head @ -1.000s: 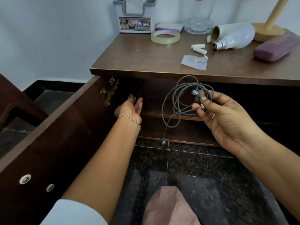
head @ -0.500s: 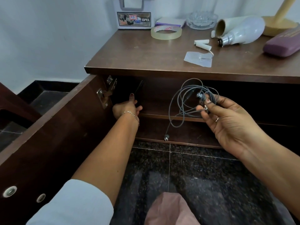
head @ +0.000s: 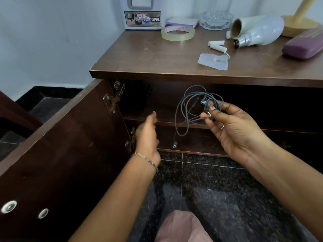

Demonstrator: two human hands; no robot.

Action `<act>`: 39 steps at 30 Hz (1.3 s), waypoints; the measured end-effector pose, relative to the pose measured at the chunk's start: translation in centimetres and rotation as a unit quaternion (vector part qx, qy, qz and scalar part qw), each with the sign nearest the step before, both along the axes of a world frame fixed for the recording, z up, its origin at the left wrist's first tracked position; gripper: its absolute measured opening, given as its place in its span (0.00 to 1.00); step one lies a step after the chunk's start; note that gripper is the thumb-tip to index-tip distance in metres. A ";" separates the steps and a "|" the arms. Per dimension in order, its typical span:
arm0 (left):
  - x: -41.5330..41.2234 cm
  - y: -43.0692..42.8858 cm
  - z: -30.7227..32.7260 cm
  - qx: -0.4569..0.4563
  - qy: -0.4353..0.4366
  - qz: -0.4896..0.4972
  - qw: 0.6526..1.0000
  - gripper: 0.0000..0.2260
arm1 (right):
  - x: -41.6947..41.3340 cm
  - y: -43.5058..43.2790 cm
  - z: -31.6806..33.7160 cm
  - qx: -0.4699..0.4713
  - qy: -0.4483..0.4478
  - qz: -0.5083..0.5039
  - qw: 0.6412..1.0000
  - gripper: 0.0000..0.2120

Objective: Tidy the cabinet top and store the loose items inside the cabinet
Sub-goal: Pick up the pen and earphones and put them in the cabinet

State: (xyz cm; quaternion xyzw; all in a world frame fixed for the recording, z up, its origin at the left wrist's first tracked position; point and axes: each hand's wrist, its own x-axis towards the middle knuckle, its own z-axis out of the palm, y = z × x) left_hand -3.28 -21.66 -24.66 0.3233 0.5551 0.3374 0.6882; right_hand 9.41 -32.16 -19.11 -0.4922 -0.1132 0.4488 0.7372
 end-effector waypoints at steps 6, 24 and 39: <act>0.2 -3.3 0.4 -0.170 -0.244 -0.117 0.948 0.30 | -0.9 0.4 -0.4 -0.006 0.014 0.025 1.000 0.06; 6.6 5.1 1.4 -0.049 -0.206 -0.038 0.976 0.10 | 2.7 7.7 -4.7 -0.168 -0.220 -0.002 0.961 0.05; 8.8 11.7 -0.5 0.093 0.027 -0.056 0.994 0.06 | 5.5 15.6 -6.6 -0.222 -0.262 -0.043 0.938 0.06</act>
